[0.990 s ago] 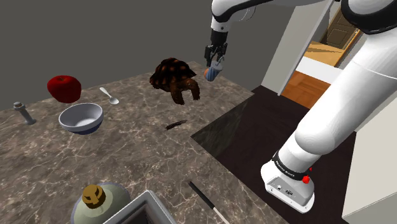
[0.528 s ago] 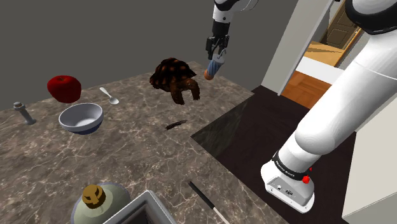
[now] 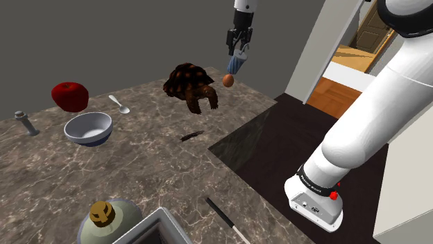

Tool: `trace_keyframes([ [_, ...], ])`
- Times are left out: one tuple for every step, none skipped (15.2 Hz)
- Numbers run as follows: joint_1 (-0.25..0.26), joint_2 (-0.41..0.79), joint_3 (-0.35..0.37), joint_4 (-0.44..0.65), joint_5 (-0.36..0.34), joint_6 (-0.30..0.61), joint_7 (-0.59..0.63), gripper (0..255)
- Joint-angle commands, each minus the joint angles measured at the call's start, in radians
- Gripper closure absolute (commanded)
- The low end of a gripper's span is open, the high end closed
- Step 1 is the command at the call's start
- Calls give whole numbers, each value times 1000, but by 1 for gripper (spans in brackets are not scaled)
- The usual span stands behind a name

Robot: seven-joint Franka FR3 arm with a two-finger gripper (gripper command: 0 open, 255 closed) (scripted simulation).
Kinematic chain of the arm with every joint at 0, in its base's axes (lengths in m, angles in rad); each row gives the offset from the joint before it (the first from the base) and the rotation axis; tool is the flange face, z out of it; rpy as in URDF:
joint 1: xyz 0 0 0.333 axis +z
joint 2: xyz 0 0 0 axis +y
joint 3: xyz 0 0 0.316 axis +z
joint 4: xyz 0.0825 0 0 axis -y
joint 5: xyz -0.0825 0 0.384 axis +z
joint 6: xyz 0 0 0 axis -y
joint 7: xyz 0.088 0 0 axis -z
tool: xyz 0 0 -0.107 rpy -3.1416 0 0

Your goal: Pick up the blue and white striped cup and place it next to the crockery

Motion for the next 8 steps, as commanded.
trace_keyframes([
  [1,-2,1,26,0,-28,2,255],
  [1,-2,1,40,0,-42,2,255],
  [1,-1,1,55,0,-56,1,255],
  [1,0,1,64,0,-65,1,255],
  [12,-11,14,48,0,-60,25,255],
  [23,-21,26,33,0,-55,48,255],
  [34,-30,39,19,0,-50,72,255],
  [45,-38,52,6,1,-46,96,255],
])
